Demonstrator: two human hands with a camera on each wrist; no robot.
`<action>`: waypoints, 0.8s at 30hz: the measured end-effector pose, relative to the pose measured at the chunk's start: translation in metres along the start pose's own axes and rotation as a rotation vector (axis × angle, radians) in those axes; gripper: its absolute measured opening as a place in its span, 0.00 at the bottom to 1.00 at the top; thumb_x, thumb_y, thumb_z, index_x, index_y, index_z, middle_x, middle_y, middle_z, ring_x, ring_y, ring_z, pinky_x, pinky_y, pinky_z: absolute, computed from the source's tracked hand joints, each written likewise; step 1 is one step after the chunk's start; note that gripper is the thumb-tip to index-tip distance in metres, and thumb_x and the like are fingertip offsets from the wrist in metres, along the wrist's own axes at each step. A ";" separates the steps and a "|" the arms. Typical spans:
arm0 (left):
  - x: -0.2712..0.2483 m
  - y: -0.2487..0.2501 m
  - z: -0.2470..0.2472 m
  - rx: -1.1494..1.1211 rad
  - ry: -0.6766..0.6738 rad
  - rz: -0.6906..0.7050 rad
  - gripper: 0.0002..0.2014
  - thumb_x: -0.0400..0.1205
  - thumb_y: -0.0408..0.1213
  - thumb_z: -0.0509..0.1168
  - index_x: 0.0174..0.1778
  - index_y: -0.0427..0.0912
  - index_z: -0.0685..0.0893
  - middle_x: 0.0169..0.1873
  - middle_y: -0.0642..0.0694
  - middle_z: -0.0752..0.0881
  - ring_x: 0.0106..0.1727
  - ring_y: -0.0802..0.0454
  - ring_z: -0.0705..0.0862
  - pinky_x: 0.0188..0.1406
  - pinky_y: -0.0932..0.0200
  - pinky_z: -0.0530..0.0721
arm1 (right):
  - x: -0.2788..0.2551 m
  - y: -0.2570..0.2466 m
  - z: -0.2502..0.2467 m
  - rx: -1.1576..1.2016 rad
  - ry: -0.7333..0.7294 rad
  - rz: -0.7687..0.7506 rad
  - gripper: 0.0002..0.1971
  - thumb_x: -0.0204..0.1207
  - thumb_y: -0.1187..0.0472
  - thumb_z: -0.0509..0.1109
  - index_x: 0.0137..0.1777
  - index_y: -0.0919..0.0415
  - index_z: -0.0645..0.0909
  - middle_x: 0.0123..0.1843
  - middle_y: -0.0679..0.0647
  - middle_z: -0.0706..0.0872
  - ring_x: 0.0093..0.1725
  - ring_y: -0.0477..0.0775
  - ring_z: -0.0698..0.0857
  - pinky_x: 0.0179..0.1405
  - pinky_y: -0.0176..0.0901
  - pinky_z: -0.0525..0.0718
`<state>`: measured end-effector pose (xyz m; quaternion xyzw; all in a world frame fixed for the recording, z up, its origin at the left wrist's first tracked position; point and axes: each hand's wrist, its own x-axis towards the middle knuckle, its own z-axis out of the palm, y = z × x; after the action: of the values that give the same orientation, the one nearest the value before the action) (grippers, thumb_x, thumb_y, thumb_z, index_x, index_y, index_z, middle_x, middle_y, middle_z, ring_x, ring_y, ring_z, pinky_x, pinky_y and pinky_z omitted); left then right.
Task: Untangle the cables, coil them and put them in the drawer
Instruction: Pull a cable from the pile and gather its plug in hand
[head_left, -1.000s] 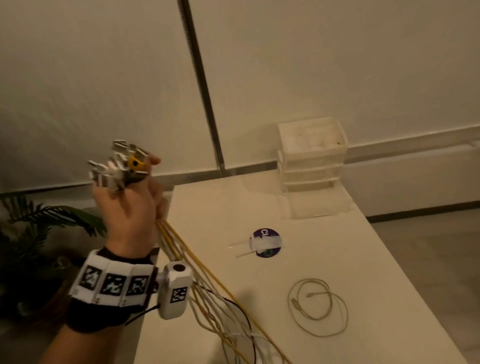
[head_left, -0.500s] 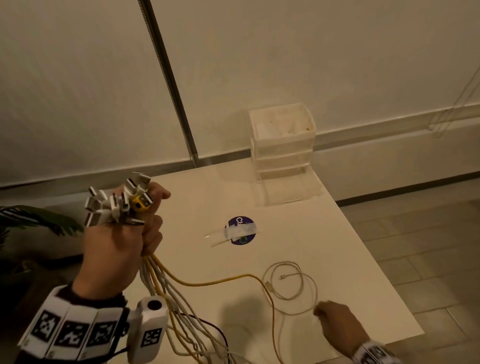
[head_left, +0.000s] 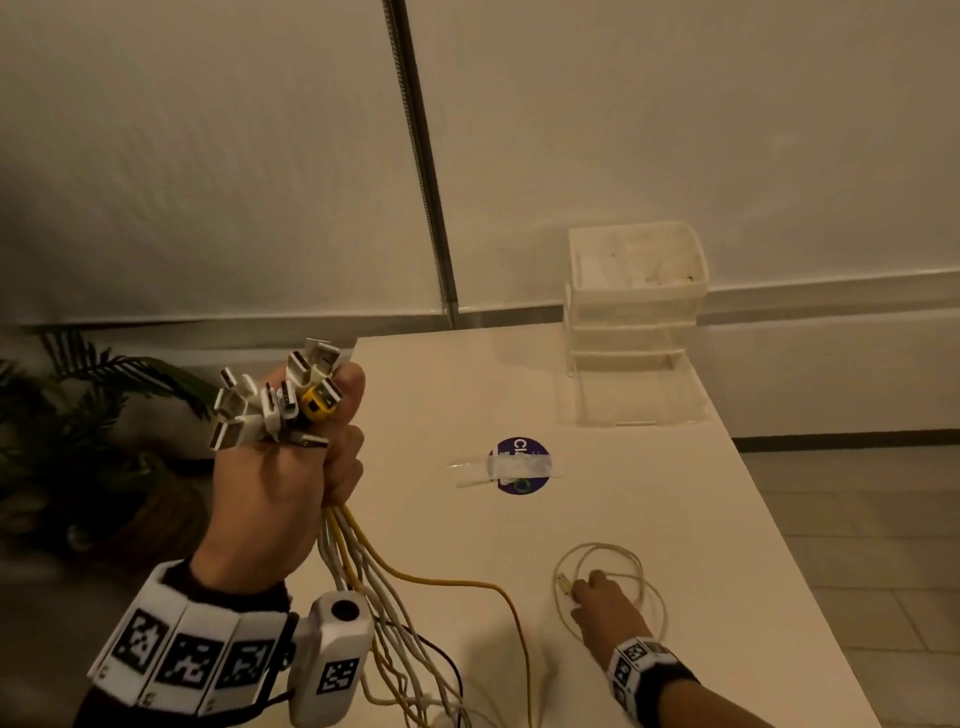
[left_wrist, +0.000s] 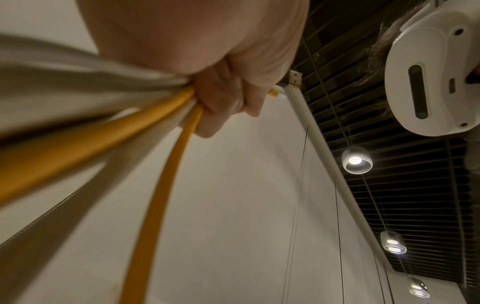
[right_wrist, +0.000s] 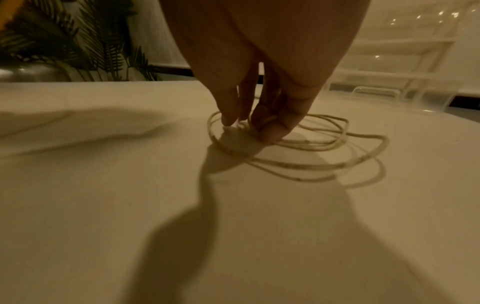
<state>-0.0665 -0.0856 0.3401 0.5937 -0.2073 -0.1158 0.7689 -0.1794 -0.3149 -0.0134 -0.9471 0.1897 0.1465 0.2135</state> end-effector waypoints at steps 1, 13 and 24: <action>0.000 0.000 0.001 -0.017 0.006 -0.037 0.25 0.86 0.35 0.53 0.24 0.51 0.84 0.14 0.56 0.67 0.17 0.55 0.53 0.15 0.72 0.58 | 0.000 0.004 0.002 -0.012 0.033 -0.008 0.13 0.83 0.60 0.62 0.63 0.63 0.78 0.64 0.59 0.76 0.61 0.60 0.78 0.57 0.48 0.76; 0.013 -0.009 0.018 0.017 0.025 -0.017 0.19 0.83 0.41 0.64 0.24 0.53 0.83 0.16 0.54 0.63 0.16 0.61 0.58 0.14 0.67 0.56 | 0.013 0.018 -0.042 -0.033 0.156 -0.050 0.11 0.54 0.69 0.54 0.29 0.53 0.73 0.33 0.54 0.78 0.31 0.61 0.80 0.24 0.35 0.59; 0.044 -0.035 0.042 -0.087 -0.096 -0.087 0.20 0.86 0.40 0.61 0.26 0.48 0.72 0.21 0.49 0.59 0.20 0.56 0.55 0.19 0.64 0.53 | -0.053 -0.045 -0.213 0.724 0.554 -0.186 0.09 0.85 0.67 0.55 0.45 0.58 0.71 0.34 0.55 0.86 0.37 0.54 0.82 0.41 0.46 0.78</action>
<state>-0.0439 -0.1501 0.3229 0.5617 -0.2130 -0.1863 0.7774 -0.1650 -0.3593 0.2056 -0.8281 0.1927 -0.2074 0.4839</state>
